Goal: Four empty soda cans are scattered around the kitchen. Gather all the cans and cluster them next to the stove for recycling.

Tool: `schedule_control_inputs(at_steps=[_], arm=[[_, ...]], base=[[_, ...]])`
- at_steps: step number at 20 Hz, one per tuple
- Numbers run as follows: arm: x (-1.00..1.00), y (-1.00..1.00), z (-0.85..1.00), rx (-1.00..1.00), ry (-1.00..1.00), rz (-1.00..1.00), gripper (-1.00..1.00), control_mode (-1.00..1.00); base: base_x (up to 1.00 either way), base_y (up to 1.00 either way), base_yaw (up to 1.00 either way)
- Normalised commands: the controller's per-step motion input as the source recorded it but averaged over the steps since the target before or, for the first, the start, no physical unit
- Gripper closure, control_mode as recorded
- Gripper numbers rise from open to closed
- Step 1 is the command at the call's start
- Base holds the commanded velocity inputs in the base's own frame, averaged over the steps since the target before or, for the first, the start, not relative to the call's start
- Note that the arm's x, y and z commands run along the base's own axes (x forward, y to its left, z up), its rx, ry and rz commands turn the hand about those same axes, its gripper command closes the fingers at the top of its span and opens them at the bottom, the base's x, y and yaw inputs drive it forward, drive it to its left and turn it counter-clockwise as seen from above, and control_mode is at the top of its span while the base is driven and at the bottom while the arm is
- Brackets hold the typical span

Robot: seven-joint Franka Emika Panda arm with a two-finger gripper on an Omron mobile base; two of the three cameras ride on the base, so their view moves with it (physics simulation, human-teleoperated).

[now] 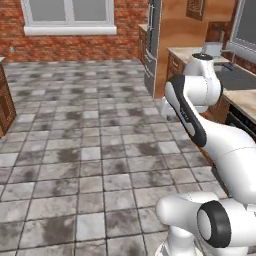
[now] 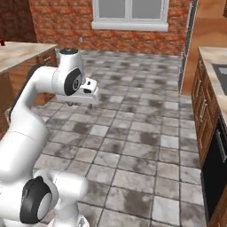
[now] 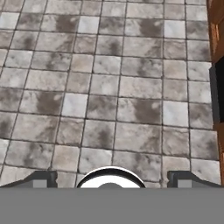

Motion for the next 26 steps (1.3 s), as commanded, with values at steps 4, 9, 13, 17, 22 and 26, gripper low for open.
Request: schedule_control_inputs(at_steps=[4, 9, 13, 17, 22, 26], arm=[[0.00, 0.00, 0.00, 0.00, 0.00, 0.00, -1.00, 1.00], [0.00, 0.00, 0.00, 0.00, 0.00, 0.00, -1.00, 1.00], [0.00, 0.00, 0.00, 0.00, 0.00, 0.00, -1.00, 1.00], [0.00, 0.00, 0.00, 0.00, 0.00, 0.00, -1.00, 1.00], [0.00, 0.00, 0.00, 0.00, 0.00, 0.00, -1.00, 1.00], [0.00, 0.00, 0.00, 0.00, 0.00, 0.00, -1.00, 1.00]], base=[[-0.29, 0.08, 0.47], [-0.23, 0.13, 0.45], [-0.03, 0.26, 0.41], [-0.03, 0.19, 0.44], [-0.10, 0.01, 0.50], [-0.02, 0.00, 0.50]])
